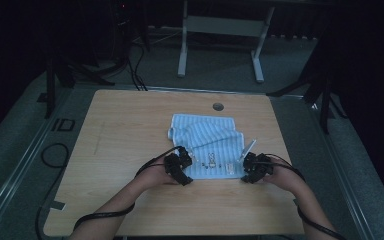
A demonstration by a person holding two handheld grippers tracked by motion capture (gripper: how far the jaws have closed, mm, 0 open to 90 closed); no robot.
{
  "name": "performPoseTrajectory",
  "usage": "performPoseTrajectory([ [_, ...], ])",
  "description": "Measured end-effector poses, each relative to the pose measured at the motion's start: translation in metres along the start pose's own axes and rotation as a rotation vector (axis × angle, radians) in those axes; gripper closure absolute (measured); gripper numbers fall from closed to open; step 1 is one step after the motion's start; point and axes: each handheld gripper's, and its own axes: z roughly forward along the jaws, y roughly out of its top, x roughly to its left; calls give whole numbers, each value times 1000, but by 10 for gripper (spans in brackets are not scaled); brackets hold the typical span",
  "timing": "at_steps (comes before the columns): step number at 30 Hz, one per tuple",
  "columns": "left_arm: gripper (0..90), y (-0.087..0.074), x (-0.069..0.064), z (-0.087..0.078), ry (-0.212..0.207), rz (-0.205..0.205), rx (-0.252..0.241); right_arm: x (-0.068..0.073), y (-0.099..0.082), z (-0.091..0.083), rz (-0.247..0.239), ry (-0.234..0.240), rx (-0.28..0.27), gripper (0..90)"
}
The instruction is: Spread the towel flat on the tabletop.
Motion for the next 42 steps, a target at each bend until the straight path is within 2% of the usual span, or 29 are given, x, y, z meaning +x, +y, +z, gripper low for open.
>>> performPoseTrajectory([
  [2, 416, 0, -1, 0, 16, 9, 0, 0, 1, 0, -4, 5, 3, 610],
  [3, 426, 1, -1, 0, 21, -2, -3, 0, 1, 0, -1, 14, 5, 639],
  [6, 583, 2, 0, -1, 29, -20, -11, 1, 3, 0, -1, 18, 12, 765],
  [9, 796, 4, -2, -1, 48, -22, -2, 4, 6, 0, -13, 5, 22, 810],
  [11, 834, 6, -3, -1, 64, -37, 8, 5, 8, 0, -21, 10, 22, 820],
  [15, 840, 8, -7, -23, 71, -42, -21, 10, 7, -13, -28, -1, -18, 821],
  [19, 838, 4, -15, -57, 40, -50, -80, 22, 3, -40, -57, -30, -69, 820],
  [22, 835, -1, -32, -80, 37, -33, -102, 40, -1, -58, -86, -56, -100, 819],
  [25, 832, -11, -50, -95, 5, -15, -113, 64, -8, -74, -130, -78, -125, 818],
  [27, 828, -18, -61, -100, -31, 15, -105, 80, -14, -81, -150, -66, -135, 817],
  [29, 825, -24, -73, -102, -48, 43, -94, 98, -22, -86, -164, -45, -139, 815],
  [30, 823, -27, -79, -103, -63, 48, -93, 104, -25, -88, -171, -37, -140, 812],
  [32, 821, -33, -92, -104, -65, 72, -89, 119, -32, -92, -182, -28, -148, 806],
  [33, 814, -37, -100, -105, -91, 81, -80, 125, -36, -95, -183, -26, -156, 804],
  [35, 804, -42, -112, -105, -113, 109, -67, 136, -44, -98, -178, -6, -182, 800],
  [36, 790, -45, -119, -105, -149, 124, -54, 141, -48, -99, -177, 21, -192, 784],
  [37, 773, -48, -124, -104, -201, 140, -42, 146, -51, -97, -183, 46, -194, 758],
  [38, 728, -50, -129, -103, -243, 155, -24, 151, -53, -96, -197, 62, -191, 718],
  [39, 684, -52, -133, -103, -253, 172, -10, 155, -55, -95, -201, 75, -188, 704],
  [40, 645, -54, -135, -103, -243, 178, -11, 156, -56, -94, -204, 72, -180, 700],
  [42, 586, -56, -131, -103, -221, 165, -20, 154, -57, -94, -195, 42, -173, 687],
])
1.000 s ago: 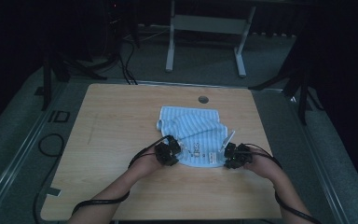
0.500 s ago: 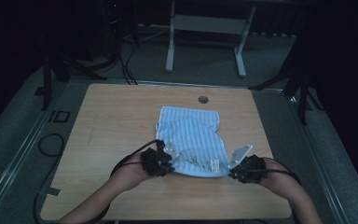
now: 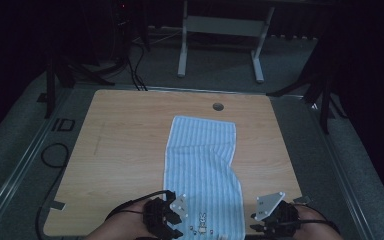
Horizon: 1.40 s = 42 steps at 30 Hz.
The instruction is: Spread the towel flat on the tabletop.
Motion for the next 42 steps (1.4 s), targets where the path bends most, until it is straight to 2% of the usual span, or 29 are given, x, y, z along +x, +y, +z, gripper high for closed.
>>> performPoseTrajectory([
  [2, 563, -3, 11, -1, 49, -35, -17, -10, -1, 0, 14, -36, -6, 688],
  [4, 561, -7, 26, -1, 43, -81, -55, -25, 0, 4, 47, -58, -9, 714],
  [6, 565, -8, 38, 3, 108, -95, -52, -41, 1, 10, 74, -69, -23, 786],
  [7, 585, -9, 45, 6, 120, -95, -45, -49, 3, 14, 86, -77, -29, 846],
  [8, 592, -9, 45, 6, 120, -95, -45, -49, 3, 14, 86, -77, -29, 846],
  [9, 679, -10, 65, 17, 168, -120, -27, -68, 12, 30, 92, -123, -3, 896],
  [10, 681, -10, 65, 17, 168, -120, -27, -74, 15, 35, 102, -132, 5, 896],
  [11, 681, -10, 71, 21, 175, -133, -26, -74, 15, 35, 102, -132, 5, 896],
  [12, 731, -10, 76, 25, 180, -141, -25, -86, 22, 45, 106, -148, 15, 896],
  [13, 731, -10, 80, 29, 171, -147, -32, -86, 22, 45, 106, -148, 15, 896],
  [14, 731, -9, 84, 33, 159, -152, -29, -92, 25, 48, 115, -155, 11, 896],
  [15, 731, -9, 86, 37, 164, -155, -22, -107, 31, 55, 144, -175, -6, 896],
  [16, 730, -9, 91, 43, 146, -165, -26, -116, 34, 59, 158, -173, -8, 895],
  [18, 730, -10, 95, 47, 146, -181, -21, -133, 41, 67, 191, -200, -10, 895],
  [19, 730, -10, 95, 47, 146, -181, -21, -133, 41, 67, 191, -200, -10, 895],
  [20, 730, -11, 96, 49, 129, -183, -18, -149, 49, 76, 227, -216, -16, 895],
  [21, 730, -11, 97, 50, 123, -181, -13, -149, 49, 76, 227, -216, -16, 895],
  [23, 729, -14, 97, 54, 100, -184, -3, -167, 59, 88, 284, -226, -26, 895],
  [24, 727, -15, 98, 55, 88, -191, -4, -171, 61, 92, 297, -230, -23, 895],
  [26, 727, -16, 96, 57, 82, -192, -6, -176, 65, 103, 299, -223, -10, 895],
  [30, 719, -16, 95, 57, 47, -200, -13, -182, 66, 119, 302, -210, 53, 894],
  [33, 719, -17, 93, 58, 43, -203, -20, -186, 61, 120, 314, -205, 61, 894],
  [34, 719, -17, 93, 58, 44, -199, -19, -187, 60, 120, 310, -220, 75, 894],
  [37, 718, -16, 91, 59, 39, -187, -15, -191, 57, 118, 322, -222, 82, 892],
  [38, 718, -13, 88, 61, 33, -181, -16, -199, 52, 117, 354, -232, 87, 884],
  [42, 698, -9, 85, 63, 15, -167, -17, -205, 47, 115, 393, -245, 82, 862],
])
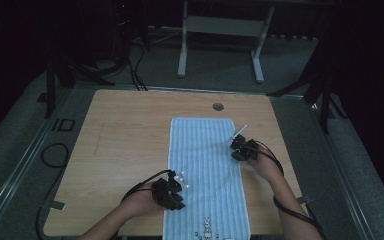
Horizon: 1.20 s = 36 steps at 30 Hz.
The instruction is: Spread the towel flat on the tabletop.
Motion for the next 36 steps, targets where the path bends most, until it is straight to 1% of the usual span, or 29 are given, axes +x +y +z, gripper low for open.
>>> performPoseTrajectory([
  [2, 679, 1, 1, -3, 14, -1, -5, 3, -1, -3, 1, 2, -8, 862],
  [3, 679, 1, 1, -3, 14, -1, -5, 7, -3, -6, -5, 11, -20, 863],
  [4, 679, 2, 4, -5, 26, -8, -12, 11, -4, -10, -15, 24, -36, 862],
  [5, 676, 2, 7, -8, 43, -16, -20, 15, -5, -13, -23, 35, -55, 862],
  [6, 675, 3, 14, -13, 79, -36, -34, 18, -7, -16, -20, 47, -67, 862],
  [7, 675, 3, 14, -13, 79, -36, -34, 18, -7, -16, -20, 47, -67, 862],
  [8, 659, 7, 23, -16, 116, -45, -42, 25, -10, -21, -33, 56, -81, 862],
  [9, 654, 7, 23, -16, 116, -45, -42, 25, -10, -21, -33, 56, -81, 862],
  [10, 654, 12, 32, -18, 157, -59, -41, 31, -14, -24, -33, 63, -85, 862],
  [11, 654, 14, 36, -18, 184, -64, -46, 32, -15, -24, -31, 71, -86, 862],
  [12, 654, 16, 39, -18, 196, -64, -44, 34, -18, -24, -26, 87, -88, 862],
  [13, 654, 16, 39, -18, 196, -64, -44, 34, -18, -24, -26, 87, -88, 862],
  [14, 653, 22, 45, -16, 228, -63, -47, 37, -21, -24, -30, 103, -93, 862],
  [16, 639, 27, 52, -14, 226, -68, -39, 40, -24, -25, -33, 106, -100, 860],
  [17, 639, 27, 52, -14, 226, -68, -39, 41, -24, -25, -33, 103, -100, 858],
  [18, 635, 33, 58, -11, 219, -71, -30, 41, -25, -24, -30, 98, -93, 853],
  [19, 615, 33, 58, -11, 219, -71, -30, 41, -25, -24, -30, 98, -93, 853],
  [20, 614, 34, 62, -9, 220, -81, -29, 40, -25, -19, -36, 89, -75, 853],
  [21, 615, 36, 65, -7, 221, -81, -18, 40, -26, -17, -34, 89, -65, 852],
  [22, 614, 37, 70, -3, 233, -92, -17, 39, -26, -15, -30, 95, -60, 847],
  [23, 615, 37, 73, -1, 220, -101, -11, 38, -27, -13, -26, 102, -66, 847],
  [25, 614, 37, 75, 0, 217, -92, -16, 35, -28, -13, -15, 108, -74, 847],
  [27, 613, 38, 78, 0, 217, -100, -17, 32, -29, -12, -4, 109, -75, 847],
  [28, 613, 41, 80, 1, 224, -90, -12, 29, -29, -12, -3, 109, -74, 847],
  [31, 609, 45, 85, 1, 216, -96, -12, 25, -28, -11, 4, 99, -65, 847],
  [32, 609, 49, 88, 2, 230, -93, -4, 20, -27, -11, 15, 94, -60, 846],
  [33, 608, 49, 88, 2, 230, -93, -4, 20, -27, -11, 15, 94, -60, 846],
  [34, 601, 53, 89, 4, 238, -76, 2, 16, -27, -10, 32, 95, -57, 841],
  [36, 601, 55, 93, 4, 230, -82, -4, 12, -26, -9, 39, 96, -59, 839],
])
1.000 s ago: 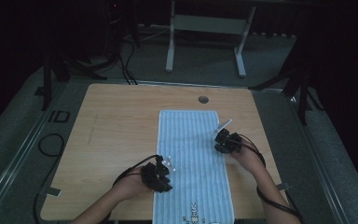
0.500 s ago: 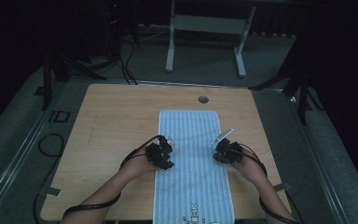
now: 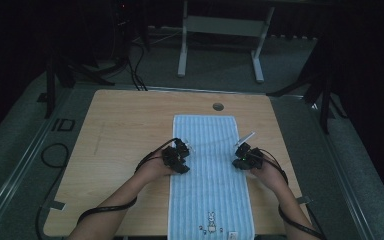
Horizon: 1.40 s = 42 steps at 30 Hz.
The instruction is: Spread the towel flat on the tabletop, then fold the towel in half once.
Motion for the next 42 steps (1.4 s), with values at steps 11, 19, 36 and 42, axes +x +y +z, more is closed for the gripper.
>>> performPoseTrajectory([
  [11, 601, 11, 13, 4, 13, -10, 14, -14, 10, 4, 26, -3, 23, 839],
  [19, 594, 15, 17, 5, 24, -21, 23, -16, 14, 5, 27, -3, 38, 833],
  [36, 484, -7, 49, -33, 155, -178, -20, -53, 18, -29, 95, -74, 1, 686],
  [42, 484, 4, 56, -24, 222, -174, 24, -68, 28, -19, 139, -71, 51, 621],
])
